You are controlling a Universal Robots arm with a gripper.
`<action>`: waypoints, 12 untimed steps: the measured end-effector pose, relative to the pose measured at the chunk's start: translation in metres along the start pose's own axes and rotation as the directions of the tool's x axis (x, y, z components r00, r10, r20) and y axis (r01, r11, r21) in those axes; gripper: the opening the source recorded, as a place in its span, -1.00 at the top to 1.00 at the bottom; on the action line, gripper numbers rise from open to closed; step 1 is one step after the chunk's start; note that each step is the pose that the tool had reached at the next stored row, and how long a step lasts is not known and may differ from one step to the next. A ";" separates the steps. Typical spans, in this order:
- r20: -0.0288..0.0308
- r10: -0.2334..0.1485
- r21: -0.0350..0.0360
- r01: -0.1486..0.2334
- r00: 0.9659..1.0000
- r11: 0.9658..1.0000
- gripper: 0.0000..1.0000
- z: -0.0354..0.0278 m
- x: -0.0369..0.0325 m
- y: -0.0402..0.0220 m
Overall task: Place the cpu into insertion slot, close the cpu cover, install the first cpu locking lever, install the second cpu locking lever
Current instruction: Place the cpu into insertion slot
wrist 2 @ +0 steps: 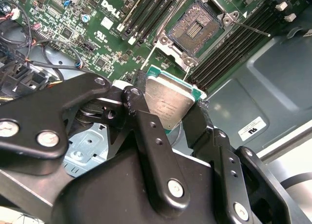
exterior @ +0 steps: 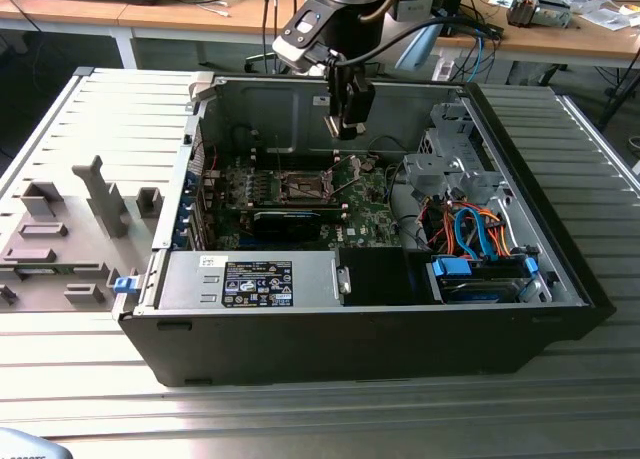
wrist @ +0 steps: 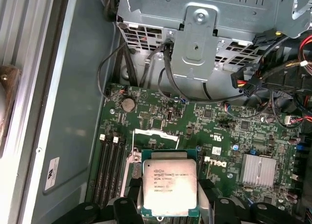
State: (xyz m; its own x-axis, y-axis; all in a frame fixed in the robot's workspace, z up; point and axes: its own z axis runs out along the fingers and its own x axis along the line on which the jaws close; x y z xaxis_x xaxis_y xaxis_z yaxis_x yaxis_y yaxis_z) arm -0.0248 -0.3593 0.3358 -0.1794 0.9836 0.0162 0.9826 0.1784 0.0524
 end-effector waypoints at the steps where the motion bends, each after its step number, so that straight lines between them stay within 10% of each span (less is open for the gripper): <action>1: 0.000 0.002 0.000 -0.002 1.000 1.000 -0.08 0.0000 0.0000 0.0000; 12: 0.002 0.032 -0.001 -0.032 0.999 0.999 -0.08 0.0002 0.0000 0.0000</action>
State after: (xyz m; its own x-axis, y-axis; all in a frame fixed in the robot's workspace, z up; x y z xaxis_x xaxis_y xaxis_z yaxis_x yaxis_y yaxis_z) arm -0.0248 -0.3593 0.3357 -0.1474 0.9890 0.0161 0.9878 0.1463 0.0524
